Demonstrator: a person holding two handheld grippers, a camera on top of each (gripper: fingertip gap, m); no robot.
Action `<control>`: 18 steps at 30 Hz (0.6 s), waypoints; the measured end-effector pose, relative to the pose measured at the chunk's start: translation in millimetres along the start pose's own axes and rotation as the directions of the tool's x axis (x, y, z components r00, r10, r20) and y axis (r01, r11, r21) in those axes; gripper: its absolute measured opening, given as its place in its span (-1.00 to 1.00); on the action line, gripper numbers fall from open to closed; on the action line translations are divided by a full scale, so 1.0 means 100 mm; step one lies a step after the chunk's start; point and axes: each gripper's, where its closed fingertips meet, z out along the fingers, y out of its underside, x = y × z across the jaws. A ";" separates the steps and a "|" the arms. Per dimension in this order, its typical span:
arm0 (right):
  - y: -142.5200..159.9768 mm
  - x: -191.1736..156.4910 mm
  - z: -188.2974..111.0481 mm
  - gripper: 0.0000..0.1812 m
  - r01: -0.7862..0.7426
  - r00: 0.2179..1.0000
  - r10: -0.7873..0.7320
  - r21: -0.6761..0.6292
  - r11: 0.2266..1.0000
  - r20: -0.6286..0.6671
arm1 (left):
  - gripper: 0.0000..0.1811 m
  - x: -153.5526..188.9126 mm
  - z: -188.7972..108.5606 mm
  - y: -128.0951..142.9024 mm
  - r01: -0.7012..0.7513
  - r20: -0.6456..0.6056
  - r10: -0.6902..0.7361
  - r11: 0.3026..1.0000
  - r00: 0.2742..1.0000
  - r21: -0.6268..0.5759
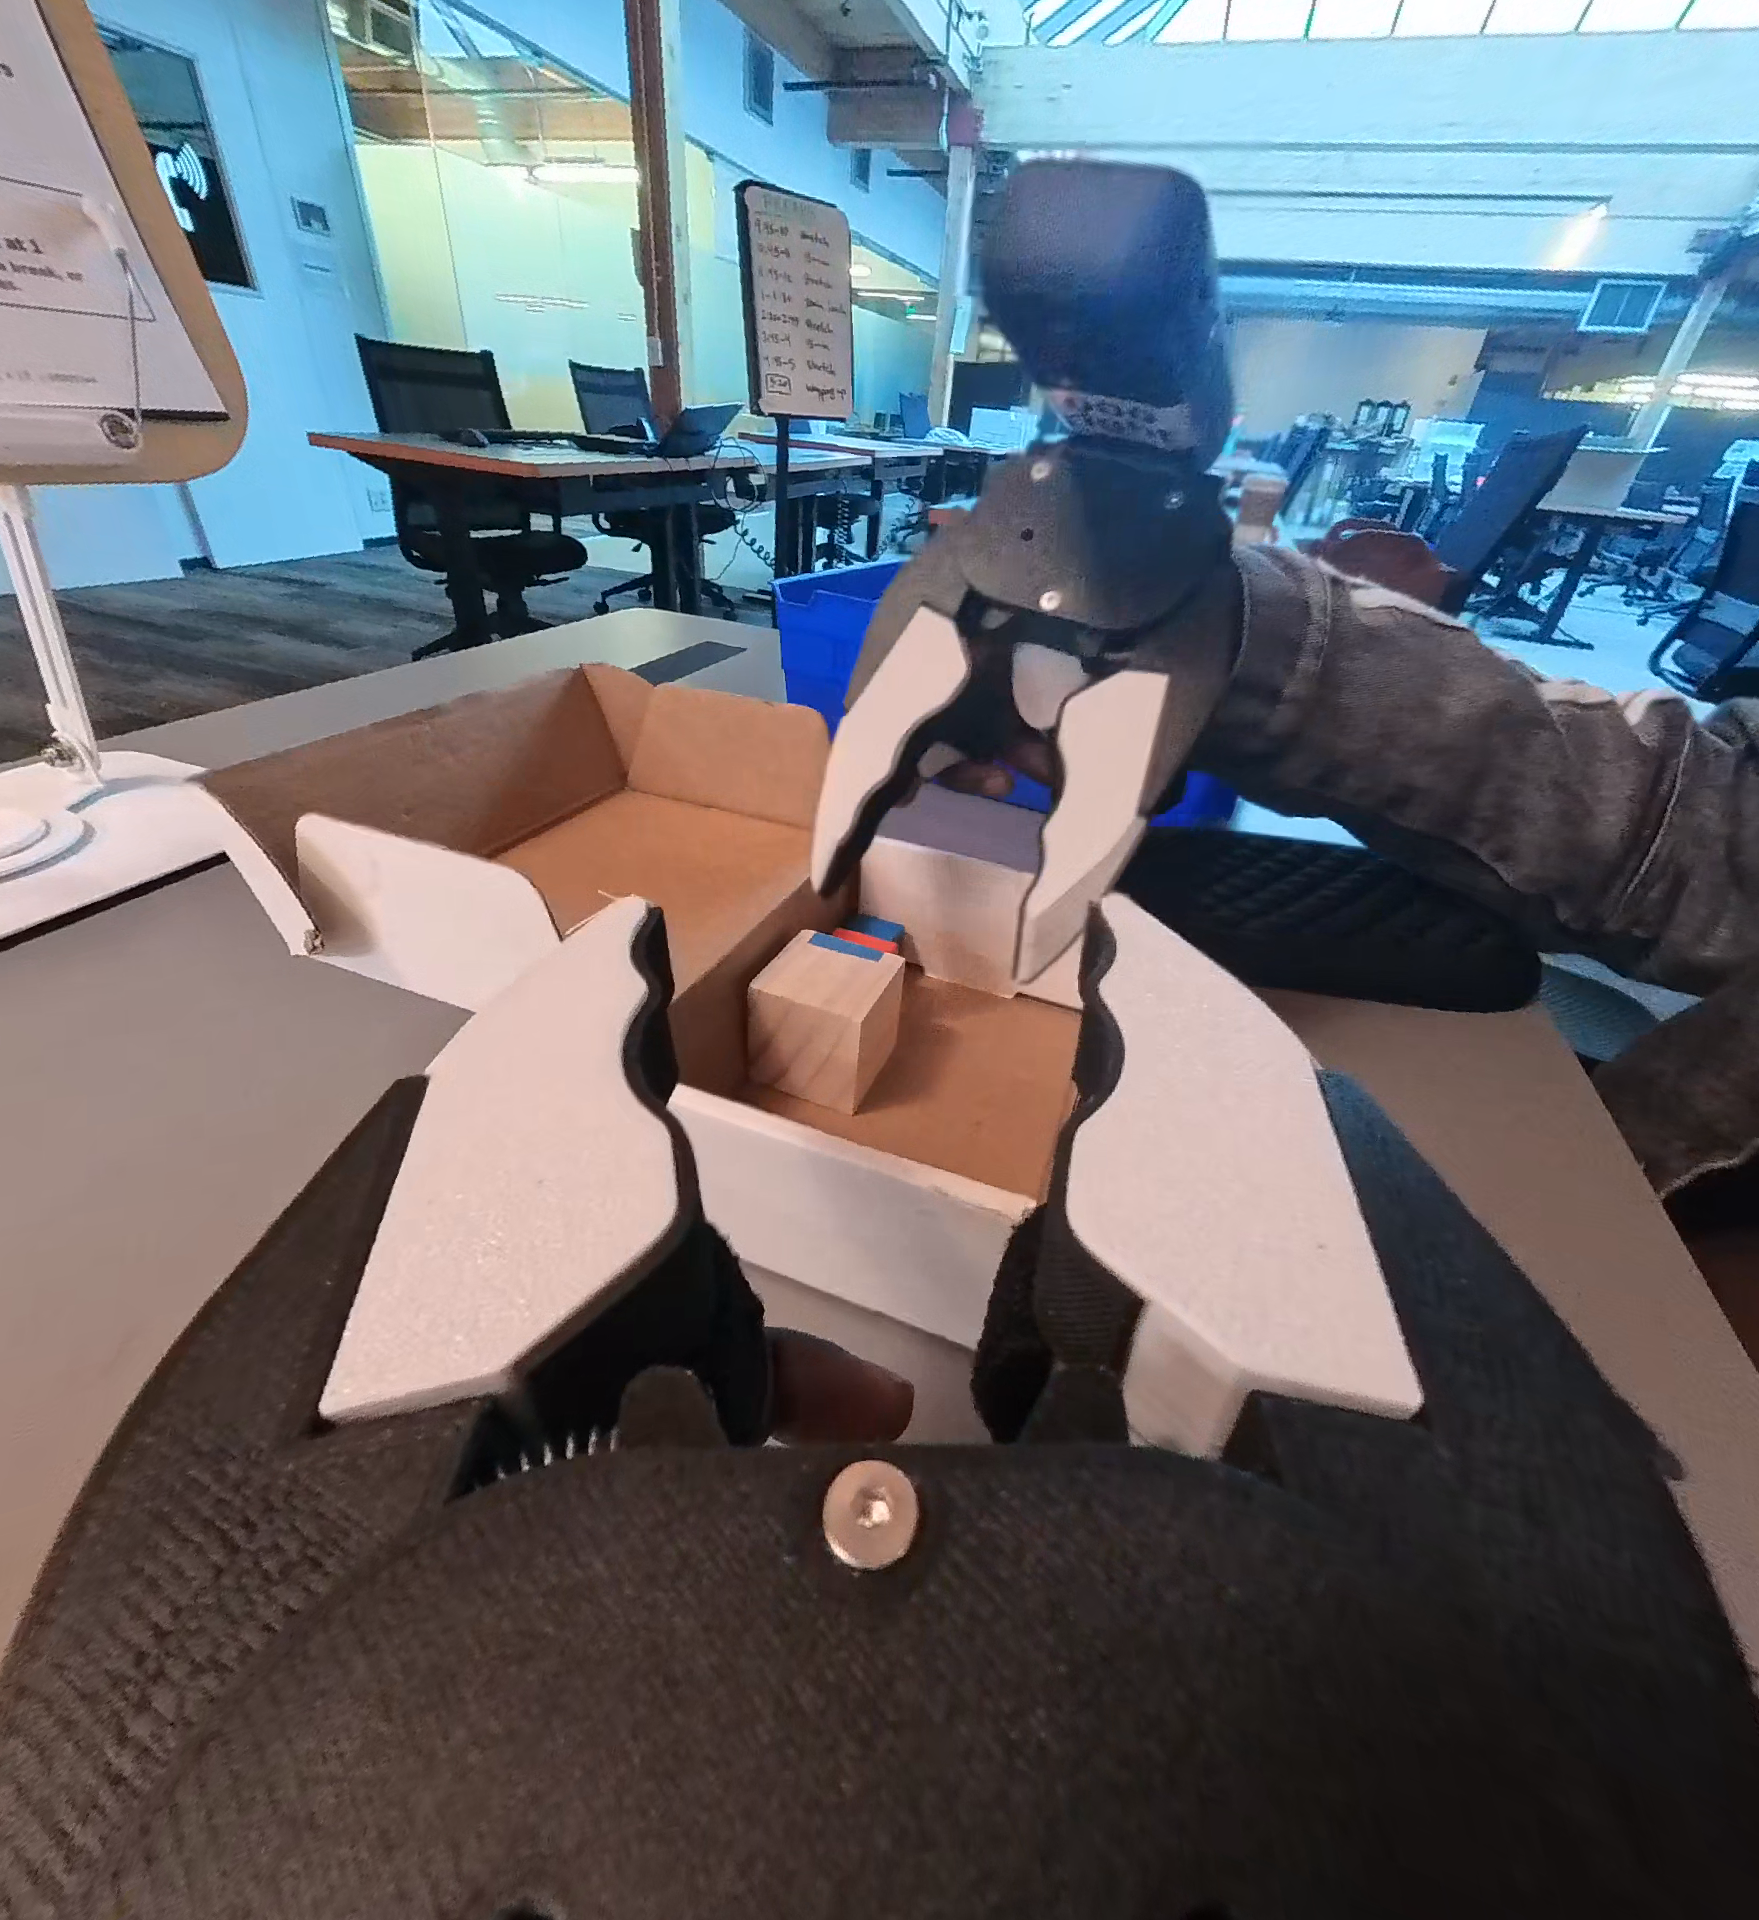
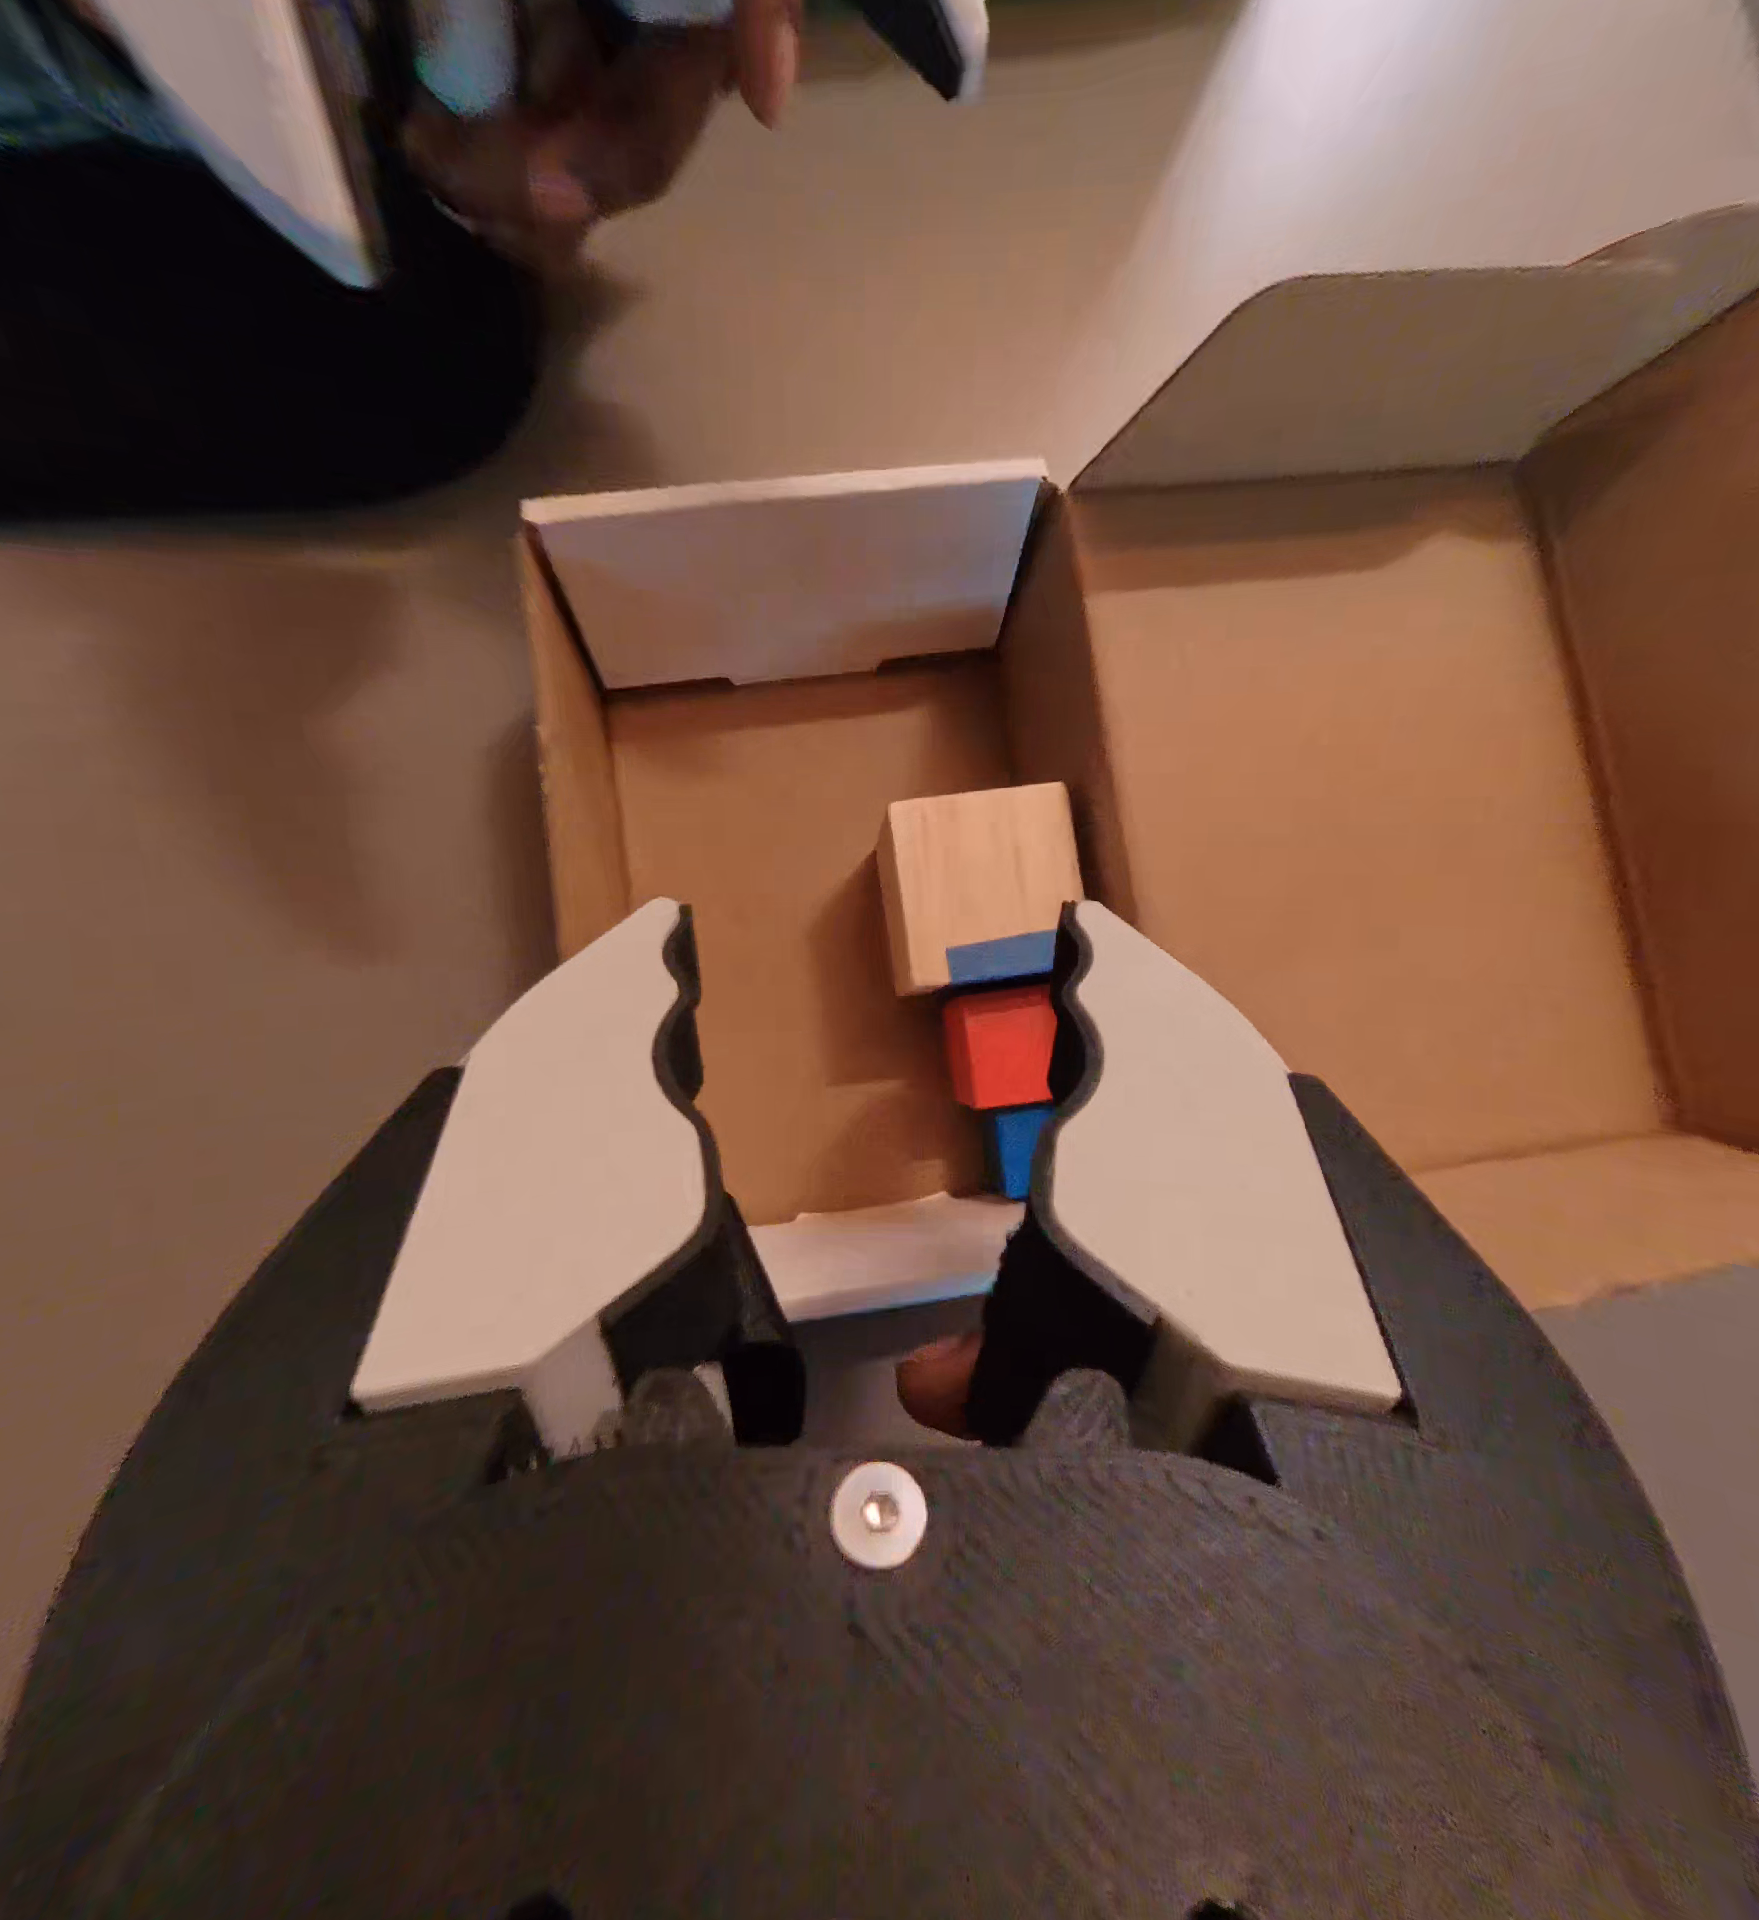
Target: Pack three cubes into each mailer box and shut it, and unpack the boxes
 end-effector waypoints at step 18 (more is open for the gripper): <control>0.11 0.03 0.17 -0.47 0.094 0.995 -0.096 -0.109 0.990 -0.017 | -0.17 0.01 0.00 0.06 -0.017 -0.002 0.016 0.999 1.000 -0.031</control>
